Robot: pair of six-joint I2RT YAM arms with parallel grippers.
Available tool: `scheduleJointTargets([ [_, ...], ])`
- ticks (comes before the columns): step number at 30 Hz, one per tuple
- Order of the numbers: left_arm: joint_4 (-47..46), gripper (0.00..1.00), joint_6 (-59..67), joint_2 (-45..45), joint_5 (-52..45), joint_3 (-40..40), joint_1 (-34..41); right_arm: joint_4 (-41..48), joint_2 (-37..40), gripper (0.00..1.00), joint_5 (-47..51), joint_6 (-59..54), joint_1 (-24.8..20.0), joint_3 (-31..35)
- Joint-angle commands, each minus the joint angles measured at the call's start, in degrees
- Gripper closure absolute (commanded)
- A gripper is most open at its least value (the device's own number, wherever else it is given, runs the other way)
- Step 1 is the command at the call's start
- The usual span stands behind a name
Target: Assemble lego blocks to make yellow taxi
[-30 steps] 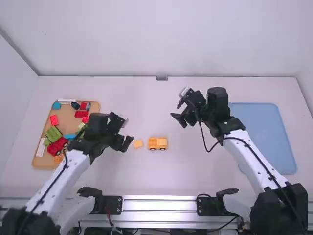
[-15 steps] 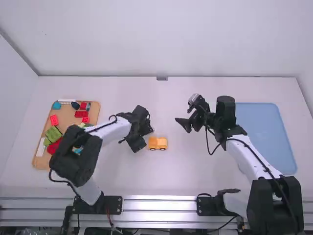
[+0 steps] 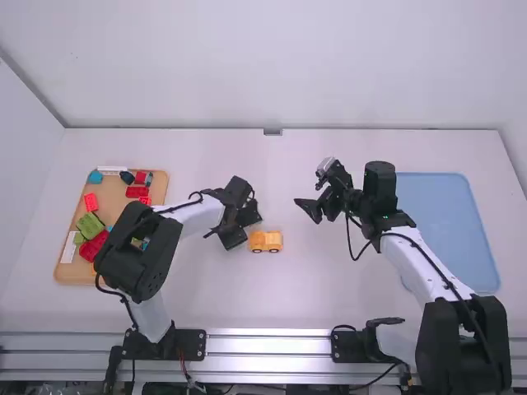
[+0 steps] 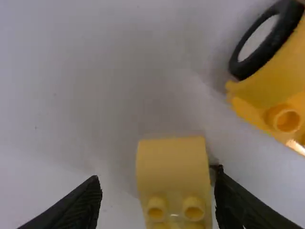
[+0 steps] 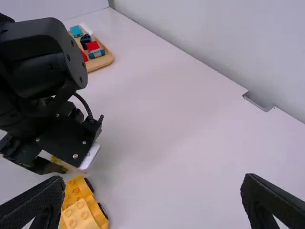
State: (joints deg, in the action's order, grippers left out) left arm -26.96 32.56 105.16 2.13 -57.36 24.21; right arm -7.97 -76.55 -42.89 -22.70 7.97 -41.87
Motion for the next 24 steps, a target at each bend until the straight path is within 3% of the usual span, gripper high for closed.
scheduleJointTargets([
  [1,0.4,0.43,0.8,0.0,-2.6,1.2,0.2,-0.2,-0.3,0.02,-0.5,0.2,-0.1,0.3],
  [13,-0.7,0.71,-20.3,0.0,2.0,0.7,0.2,-0.3,-0.3,0.02,-0.6,-0.3,0.0,0.3],
  [16,-2.4,0.65,-30.9,0.0,1.7,0.7,-0.2,-0.6,-0.3,0.02,-0.6,-0.3,0.0,0.3],
  [18,-4.0,0.91,-45.1,0.0,1.8,0.8,-0.2,-1.1,-0.3,0.02,-0.6,-0.3,0.0,0.3],
  [20,-4.4,0.98,-50.8,0.0,1.8,0.7,-0.2,-1.2,-0.3,0.01,-0.6,-0.3,0.0,0.3],
  [24,-3.6,0.98,-78.3,0.0,1.8,0.8,0.2,-2.0,-0.3,0.02,-0.6,-0.3,0.0,0.3],
])
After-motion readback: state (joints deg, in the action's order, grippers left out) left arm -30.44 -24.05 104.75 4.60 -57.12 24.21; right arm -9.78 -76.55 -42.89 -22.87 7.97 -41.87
